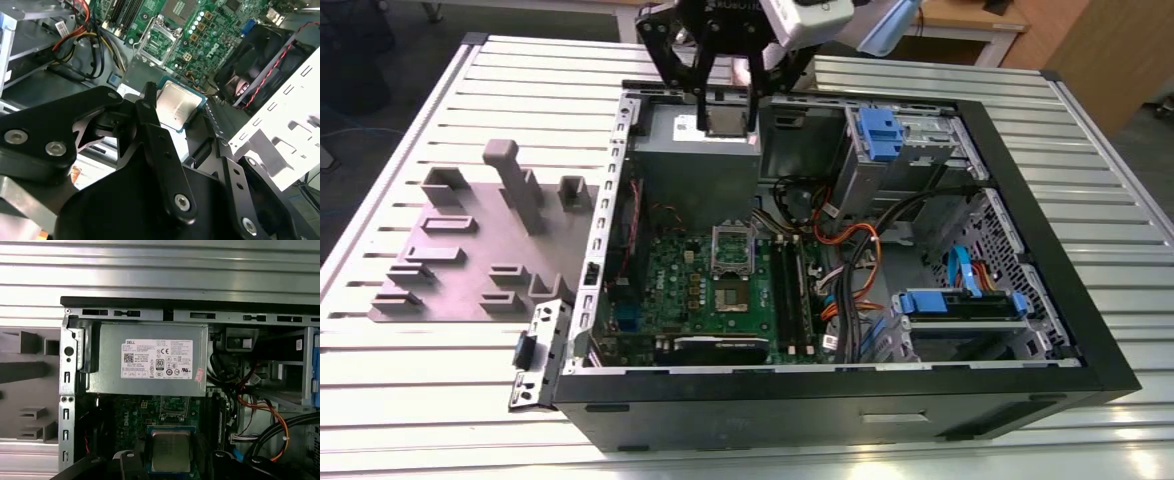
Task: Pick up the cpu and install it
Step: 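Pick up the cpu and move it towards the insertion slot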
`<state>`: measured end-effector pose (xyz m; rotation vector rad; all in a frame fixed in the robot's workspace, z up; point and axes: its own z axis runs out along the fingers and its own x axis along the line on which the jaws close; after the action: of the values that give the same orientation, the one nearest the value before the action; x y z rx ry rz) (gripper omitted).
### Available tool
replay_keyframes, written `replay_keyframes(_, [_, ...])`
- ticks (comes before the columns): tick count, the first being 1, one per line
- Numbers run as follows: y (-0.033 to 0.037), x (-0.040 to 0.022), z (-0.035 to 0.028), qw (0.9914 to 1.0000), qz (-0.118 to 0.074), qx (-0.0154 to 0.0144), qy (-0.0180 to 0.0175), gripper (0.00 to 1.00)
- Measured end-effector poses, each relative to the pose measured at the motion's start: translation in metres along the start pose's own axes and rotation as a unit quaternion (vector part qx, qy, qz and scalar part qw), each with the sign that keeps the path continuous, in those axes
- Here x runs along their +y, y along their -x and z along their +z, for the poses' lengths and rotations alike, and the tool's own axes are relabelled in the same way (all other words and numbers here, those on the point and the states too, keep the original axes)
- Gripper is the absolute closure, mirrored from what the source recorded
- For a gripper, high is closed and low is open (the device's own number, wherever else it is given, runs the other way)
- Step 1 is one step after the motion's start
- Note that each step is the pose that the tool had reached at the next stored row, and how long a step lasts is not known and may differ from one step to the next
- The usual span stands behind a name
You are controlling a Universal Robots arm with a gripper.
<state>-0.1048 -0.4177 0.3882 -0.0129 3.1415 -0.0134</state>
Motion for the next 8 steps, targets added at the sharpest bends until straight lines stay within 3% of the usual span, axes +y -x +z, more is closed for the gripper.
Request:
replay_keyframes(5, [0.0005, -0.0048, 0.0001, 0.99999, 0.005, 0.0000, 0.0001, 0.53])
replay_keyframes(8, [0.0053, -0.0050, 0.0001, 0.99998, 0.006, 0.0001, 0.0000, 0.53])
